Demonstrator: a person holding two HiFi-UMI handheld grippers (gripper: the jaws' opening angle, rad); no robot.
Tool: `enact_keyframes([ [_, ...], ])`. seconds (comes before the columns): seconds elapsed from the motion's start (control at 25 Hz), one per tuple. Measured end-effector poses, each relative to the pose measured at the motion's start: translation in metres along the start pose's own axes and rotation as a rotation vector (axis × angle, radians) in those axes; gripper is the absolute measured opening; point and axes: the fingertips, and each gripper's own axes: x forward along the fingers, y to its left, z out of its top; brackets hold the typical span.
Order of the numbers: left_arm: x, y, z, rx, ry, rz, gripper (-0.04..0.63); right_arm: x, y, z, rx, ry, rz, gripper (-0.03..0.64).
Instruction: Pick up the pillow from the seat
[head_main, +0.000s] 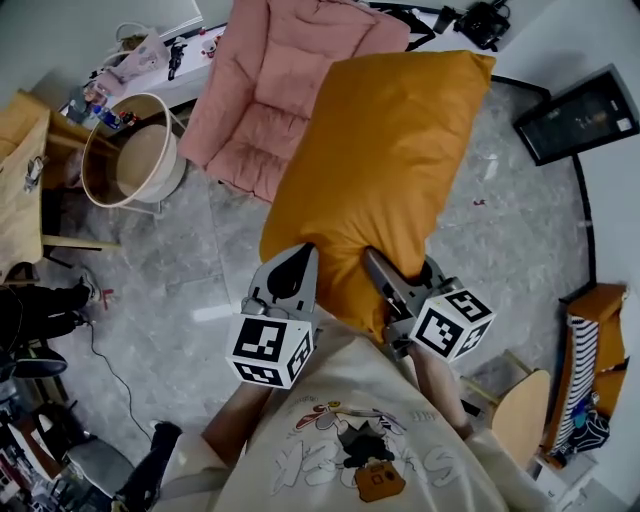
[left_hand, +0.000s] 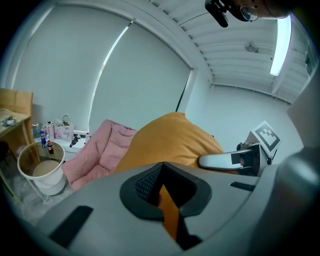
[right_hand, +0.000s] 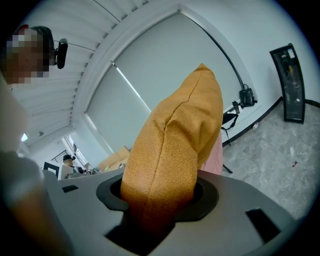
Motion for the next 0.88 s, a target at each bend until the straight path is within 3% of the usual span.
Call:
enact_keyframes([
  [0.48, -0.026, -0.056, -0.016, -0.002, -0.02, 0.107, 0.005, -0.049, -0.002, -0.014, -0.063, 0.027, 0.089, 0.224],
  [0.72, -0.045, -0.079, -0.044, 0.014, -0.005, 0.141, 0.006, -0.069, 0.004, -0.029, -0.089, 0.059, 0.135, 0.224],
  [0.88, -0.053, -0.086, -0.063, -0.037, 0.002, 0.133, 0.005, -0.072, 0.009, -0.04, -0.101, 0.076, 0.128, 0.225],
])
